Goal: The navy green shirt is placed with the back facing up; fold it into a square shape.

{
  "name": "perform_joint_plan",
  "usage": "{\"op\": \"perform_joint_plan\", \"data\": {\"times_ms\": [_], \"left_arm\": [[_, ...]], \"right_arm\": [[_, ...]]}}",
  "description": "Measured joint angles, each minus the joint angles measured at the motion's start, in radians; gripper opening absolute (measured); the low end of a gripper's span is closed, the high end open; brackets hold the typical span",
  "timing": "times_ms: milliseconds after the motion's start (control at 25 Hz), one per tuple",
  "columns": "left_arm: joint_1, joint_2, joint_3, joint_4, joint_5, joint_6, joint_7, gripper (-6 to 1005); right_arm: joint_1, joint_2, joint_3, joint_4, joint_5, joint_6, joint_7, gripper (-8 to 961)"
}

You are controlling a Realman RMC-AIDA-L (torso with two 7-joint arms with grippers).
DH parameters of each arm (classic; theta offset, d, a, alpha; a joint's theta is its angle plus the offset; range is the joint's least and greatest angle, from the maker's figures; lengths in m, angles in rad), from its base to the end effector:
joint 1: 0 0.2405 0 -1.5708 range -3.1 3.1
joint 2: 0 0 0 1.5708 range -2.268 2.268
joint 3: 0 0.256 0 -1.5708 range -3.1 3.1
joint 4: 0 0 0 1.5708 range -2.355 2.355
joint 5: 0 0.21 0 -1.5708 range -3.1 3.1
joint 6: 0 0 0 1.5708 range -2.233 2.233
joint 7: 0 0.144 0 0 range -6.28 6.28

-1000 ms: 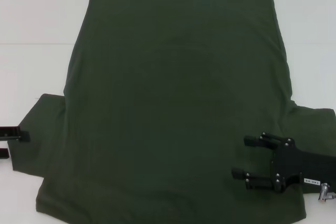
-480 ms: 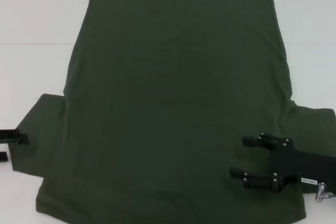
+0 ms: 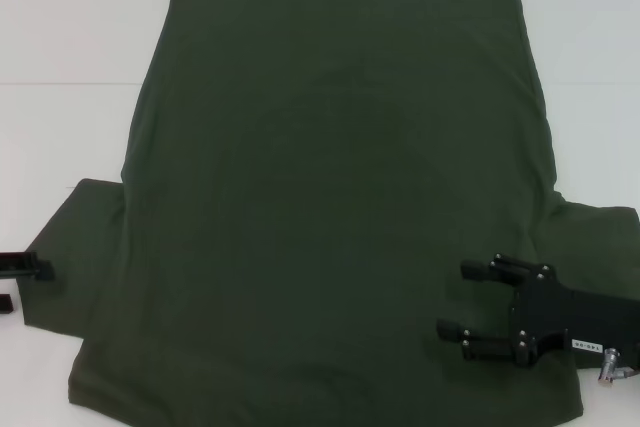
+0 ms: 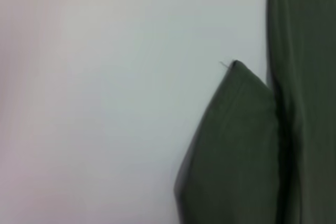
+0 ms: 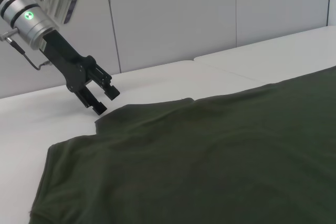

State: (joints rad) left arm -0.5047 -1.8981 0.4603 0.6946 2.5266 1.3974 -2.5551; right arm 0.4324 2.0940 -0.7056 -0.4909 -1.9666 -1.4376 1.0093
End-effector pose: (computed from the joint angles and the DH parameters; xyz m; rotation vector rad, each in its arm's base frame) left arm -0.3798 0.3247 0.0939 -1.7269 -2.0423 -0.2885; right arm 0.3043 0.2933 -0.0361 -2.6734 0.4600 0.6060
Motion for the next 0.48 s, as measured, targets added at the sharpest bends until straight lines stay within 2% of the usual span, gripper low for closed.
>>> {"op": "perform_joint_plan", "data": {"times_ms": [480], "left_arm": [[-0.005, -0.001, 0.0, -0.013, 0.012, -0.013, -0.005, 804]], "right_arm": [[0.0, 0.001, -0.001, 0.002, 0.0, 0.0, 0.0, 899]]}}
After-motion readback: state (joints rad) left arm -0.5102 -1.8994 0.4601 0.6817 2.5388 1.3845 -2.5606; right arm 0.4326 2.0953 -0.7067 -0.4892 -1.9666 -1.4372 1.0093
